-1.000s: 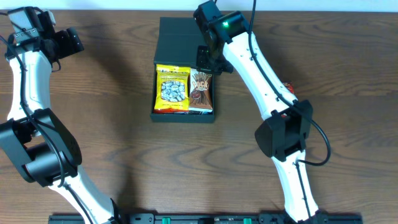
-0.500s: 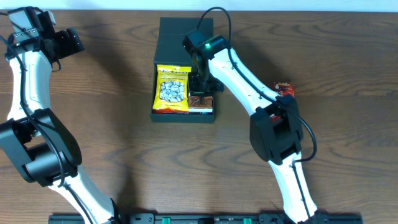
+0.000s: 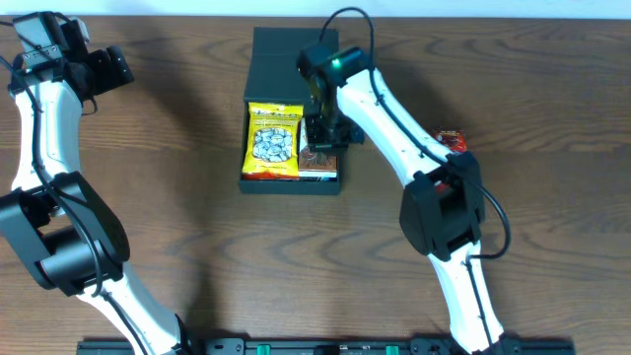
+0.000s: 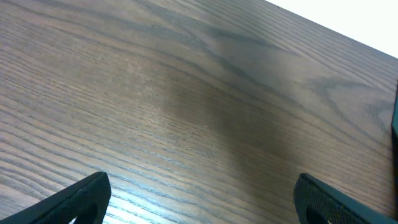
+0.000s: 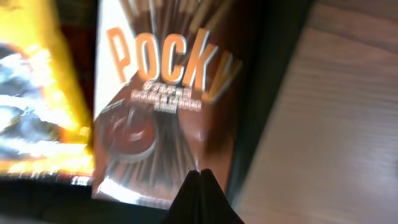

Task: Pack container
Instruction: 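Push the Pocky box down into the box with the right gripper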

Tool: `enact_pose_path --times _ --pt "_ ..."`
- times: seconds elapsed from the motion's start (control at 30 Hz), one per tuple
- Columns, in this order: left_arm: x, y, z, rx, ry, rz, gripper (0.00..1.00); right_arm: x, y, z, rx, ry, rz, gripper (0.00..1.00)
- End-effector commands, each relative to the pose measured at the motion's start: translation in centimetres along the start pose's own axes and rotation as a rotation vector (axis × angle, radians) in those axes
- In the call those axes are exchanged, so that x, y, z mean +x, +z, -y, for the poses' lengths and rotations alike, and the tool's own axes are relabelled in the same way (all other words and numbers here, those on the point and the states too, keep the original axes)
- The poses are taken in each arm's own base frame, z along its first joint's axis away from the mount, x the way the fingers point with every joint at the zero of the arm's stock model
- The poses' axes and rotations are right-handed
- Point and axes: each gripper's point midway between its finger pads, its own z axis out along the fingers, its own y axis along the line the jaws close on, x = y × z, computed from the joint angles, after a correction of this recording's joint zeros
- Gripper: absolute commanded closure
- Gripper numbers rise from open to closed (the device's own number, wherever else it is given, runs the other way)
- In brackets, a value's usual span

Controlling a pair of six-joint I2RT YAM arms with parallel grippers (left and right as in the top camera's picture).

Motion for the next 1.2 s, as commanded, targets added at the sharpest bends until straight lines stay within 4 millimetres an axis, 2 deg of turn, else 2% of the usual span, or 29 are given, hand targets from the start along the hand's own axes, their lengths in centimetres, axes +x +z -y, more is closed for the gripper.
enact_pose_path --times 0.0,0.07,0.17,0.43,0.53,0.73,0.87,1.17 --pt "0.7 0.7 0.1 0.007 -0.007 -0.022 0.05 -0.6 -2.0 -1.0 -0.021 -0.096 0.046 0.98" --pt "0.7 0.7 0.1 0.007 -0.007 -0.022 0.05 -0.2 -2.6 -1.5 -0.024 -0.145 0.046 0.98" --pt "0.7 0.7 0.1 0.007 -0.007 -0.022 0.05 1.2 -2.4 -2.5 -0.045 -0.228 0.002 0.99" --pt "0.7 0.7 0.0 0.006 -0.006 -0.022 0.05 4.8 -0.9 -3.3 -0.024 -0.401 -0.122 0.98" --pt "0.7 0.7 0.1 0.007 -0.007 -0.022 0.05 5.3 0.1 -3.4 -0.008 -0.428 -0.142 0.98" --pt "0.7 0.7 0.1 0.007 -0.006 -0.022 0.05 5.4 3.3 -2.9 -0.001 -0.422 -0.163 0.99" --pt "0.8 0.7 0.0 0.006 -0.007 -0.025 0.05 4.0 5.1 -2.2 0.042 -0.365 -0.107 0.98" --pt "0.9 0.7 0.0 0.006 -0.008 -0.028 0.05 0.0 5.0 -0.7 0.156 -0.255 0.060 0.98"
